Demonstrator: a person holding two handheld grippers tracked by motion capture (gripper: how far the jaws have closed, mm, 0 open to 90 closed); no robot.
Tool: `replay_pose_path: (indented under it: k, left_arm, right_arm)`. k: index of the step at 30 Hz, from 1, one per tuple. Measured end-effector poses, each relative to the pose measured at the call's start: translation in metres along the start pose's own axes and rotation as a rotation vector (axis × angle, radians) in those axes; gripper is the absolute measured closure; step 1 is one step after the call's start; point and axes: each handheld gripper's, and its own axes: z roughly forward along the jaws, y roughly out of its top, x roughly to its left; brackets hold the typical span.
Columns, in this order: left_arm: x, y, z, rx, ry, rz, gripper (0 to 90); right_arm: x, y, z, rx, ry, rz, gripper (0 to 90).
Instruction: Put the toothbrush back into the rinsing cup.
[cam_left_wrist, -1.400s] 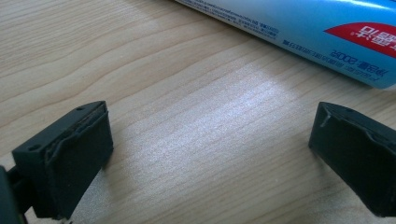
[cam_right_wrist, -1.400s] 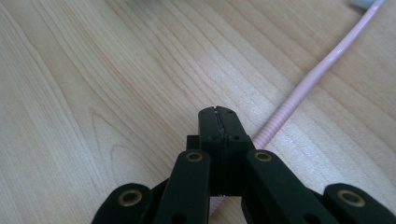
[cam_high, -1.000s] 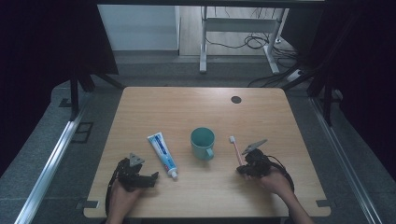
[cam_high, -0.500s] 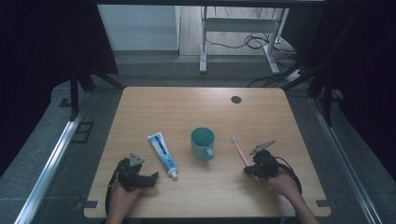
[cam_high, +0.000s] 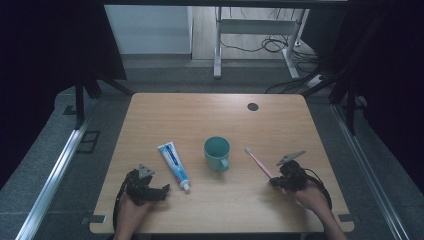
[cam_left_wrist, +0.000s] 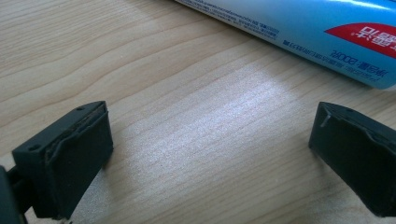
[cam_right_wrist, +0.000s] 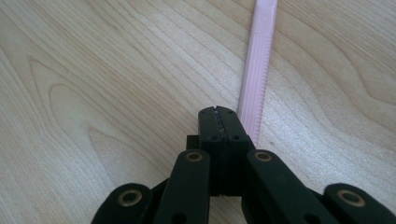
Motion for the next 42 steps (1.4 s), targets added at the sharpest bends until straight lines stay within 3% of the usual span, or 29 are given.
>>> replay_pose_path:
  k: [6, 14, 24, 42]
  left_arm:
    - [0.000, 0.000, 0.000, -0.003, 0.000, -0.003, 0.0]
    - [0.000, 0.000, 0.000, -0.002, 0.001, -0.003, 0.0]
    - [0.000, 0.000, 0.000, -0.001, 0.001, -0.003, 0.0]
    - [0.000, 0.000, 0.000, -0.001, 0.001, -0.003, 0.0]
  right_arm:
    - [0.003, 0.003, -0.006, -0.009, -0.001, -0.014, 88.7]
    - [0.000, 0.004, -0.018, -0.006, -0.034, -0.006, 78.8]
    - [-0.005, 0.006, -0.017, 0.035, -0.056, 0.017, 70.9]
    - [-0.006, 0.033, -0.006, 0.144, -0.070, 0.021, 62.2]
